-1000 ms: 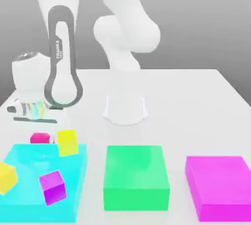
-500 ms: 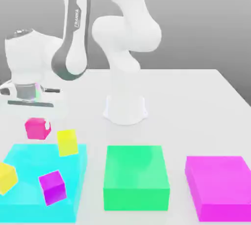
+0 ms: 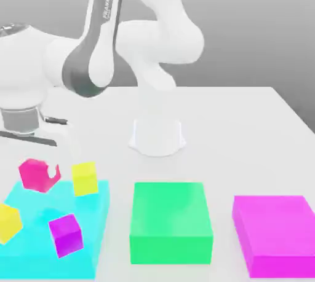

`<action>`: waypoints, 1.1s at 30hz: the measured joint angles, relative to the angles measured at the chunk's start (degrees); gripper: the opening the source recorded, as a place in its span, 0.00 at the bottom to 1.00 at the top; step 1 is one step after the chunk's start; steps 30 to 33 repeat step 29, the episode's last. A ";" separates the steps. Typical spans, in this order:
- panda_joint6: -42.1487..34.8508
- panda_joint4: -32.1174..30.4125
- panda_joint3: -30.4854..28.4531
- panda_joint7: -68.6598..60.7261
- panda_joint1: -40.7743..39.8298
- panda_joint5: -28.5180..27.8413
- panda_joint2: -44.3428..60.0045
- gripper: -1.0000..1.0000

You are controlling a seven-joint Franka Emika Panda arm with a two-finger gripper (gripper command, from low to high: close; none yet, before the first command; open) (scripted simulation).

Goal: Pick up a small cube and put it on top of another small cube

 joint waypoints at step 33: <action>-8.77 12.06 2.15 26.72 11.09 -0.49 3.56 1.00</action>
